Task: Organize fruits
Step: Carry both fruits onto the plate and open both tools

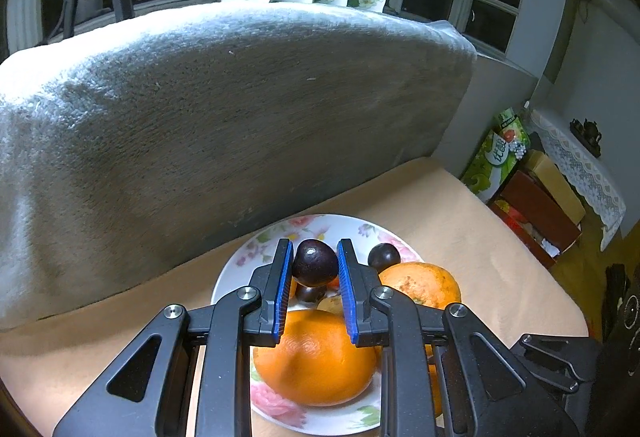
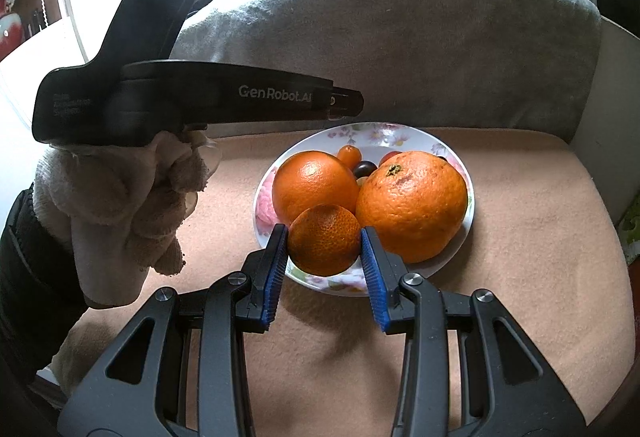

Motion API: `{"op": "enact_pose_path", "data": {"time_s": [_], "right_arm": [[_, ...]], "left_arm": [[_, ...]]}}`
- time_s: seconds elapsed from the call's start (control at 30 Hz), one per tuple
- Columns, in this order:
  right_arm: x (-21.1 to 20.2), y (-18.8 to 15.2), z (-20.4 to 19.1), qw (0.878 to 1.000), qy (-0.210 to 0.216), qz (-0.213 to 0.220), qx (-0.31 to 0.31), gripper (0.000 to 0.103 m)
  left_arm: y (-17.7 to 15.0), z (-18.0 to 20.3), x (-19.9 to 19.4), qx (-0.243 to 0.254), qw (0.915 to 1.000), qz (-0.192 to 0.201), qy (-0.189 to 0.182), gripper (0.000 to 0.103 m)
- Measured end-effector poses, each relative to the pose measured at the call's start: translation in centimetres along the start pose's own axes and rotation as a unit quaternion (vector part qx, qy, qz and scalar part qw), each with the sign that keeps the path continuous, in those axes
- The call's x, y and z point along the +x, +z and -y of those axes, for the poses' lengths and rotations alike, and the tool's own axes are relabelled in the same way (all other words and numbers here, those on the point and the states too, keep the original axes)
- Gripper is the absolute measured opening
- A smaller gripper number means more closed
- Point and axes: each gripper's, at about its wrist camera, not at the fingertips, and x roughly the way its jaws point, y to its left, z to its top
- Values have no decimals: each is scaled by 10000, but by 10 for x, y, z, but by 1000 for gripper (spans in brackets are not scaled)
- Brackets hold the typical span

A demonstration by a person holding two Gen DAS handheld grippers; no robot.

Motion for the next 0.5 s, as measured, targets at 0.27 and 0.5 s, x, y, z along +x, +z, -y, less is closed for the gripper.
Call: {"op": "enact_pose_path", "data": {"time_s": [0.27, 0.5], "right_arm": [[3, 0, 0, 10000, -90, -19, -22, 39], [5, 1, 2, 9999, -104, -3, -43, 39]], "left_arm": [[2, 4, 0, 65, 10000, 37, 16, 21], [4, 6, -2, 82, 9999, 73, 26, 28]]}}
